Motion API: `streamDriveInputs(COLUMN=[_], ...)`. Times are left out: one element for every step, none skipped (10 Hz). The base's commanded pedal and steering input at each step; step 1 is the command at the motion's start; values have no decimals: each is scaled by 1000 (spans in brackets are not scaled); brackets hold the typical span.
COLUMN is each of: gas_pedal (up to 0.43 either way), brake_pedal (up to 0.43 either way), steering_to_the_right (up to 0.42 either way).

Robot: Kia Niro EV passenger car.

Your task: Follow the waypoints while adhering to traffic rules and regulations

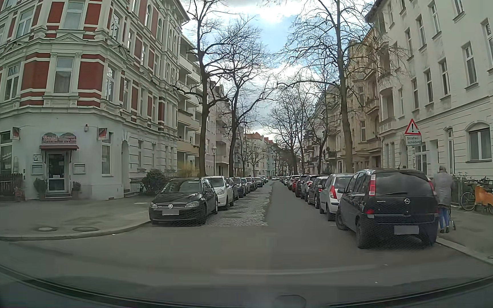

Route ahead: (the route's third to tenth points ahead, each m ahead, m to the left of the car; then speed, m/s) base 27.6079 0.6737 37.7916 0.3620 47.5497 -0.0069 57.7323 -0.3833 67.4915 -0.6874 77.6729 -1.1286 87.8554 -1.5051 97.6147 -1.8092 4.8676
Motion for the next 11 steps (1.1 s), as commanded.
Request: streamDriveInputs(gas_pedal=[138,130,110,98,79,67,67,67,67,79,79], brake_pedal=[30,30,30,30,30,30,30,30,30,30,30], steering_to_the_right=[-19,-14,-2,8,8,9,13,19,28,48,56])
